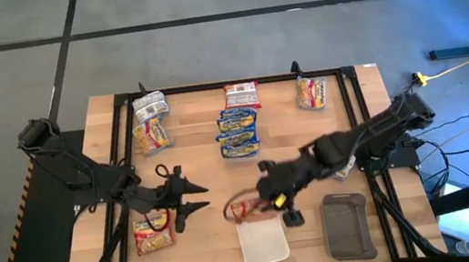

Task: Sort Maruchan noodles
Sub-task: Put the red noodle pack into the white bin

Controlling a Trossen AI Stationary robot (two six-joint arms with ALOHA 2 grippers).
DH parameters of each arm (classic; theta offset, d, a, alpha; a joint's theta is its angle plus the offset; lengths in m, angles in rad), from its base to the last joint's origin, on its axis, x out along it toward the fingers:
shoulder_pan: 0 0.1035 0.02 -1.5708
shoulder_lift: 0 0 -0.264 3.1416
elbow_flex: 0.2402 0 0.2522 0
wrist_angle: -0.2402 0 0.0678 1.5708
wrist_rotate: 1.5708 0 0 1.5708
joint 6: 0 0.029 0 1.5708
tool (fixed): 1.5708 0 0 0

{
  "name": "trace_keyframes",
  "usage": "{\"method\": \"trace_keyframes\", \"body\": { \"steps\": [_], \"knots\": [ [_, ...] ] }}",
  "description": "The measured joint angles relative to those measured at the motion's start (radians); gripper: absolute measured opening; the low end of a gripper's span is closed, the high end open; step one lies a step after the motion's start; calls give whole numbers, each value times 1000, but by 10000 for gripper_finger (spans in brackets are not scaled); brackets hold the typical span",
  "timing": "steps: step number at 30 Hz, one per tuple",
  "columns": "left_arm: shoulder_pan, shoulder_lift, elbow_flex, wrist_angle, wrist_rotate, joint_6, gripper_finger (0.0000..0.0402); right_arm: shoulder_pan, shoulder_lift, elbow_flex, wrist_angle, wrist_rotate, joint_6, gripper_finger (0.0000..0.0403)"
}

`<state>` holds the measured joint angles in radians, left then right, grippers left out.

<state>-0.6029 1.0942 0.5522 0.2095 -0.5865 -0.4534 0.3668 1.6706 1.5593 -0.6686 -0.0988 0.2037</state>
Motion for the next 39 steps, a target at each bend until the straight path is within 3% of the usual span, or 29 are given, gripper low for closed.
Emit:
{"method": "trace_keyframes", "body": {
  "steps": [15, 25, 39],
  "knots": [
    [9, 1, -2, 8, -21, -12, 180, 51, 216, -1, 15, 91, 54, 76],
    [10, 1, -2, 14, -33, -11, 180, 52, 232, -36, 12, 132, 50, 80],
    [10, 1, -2, 15, -35, -9, 180, 52, 232, -153, 166, 194, 24, 83]
  ]
}}
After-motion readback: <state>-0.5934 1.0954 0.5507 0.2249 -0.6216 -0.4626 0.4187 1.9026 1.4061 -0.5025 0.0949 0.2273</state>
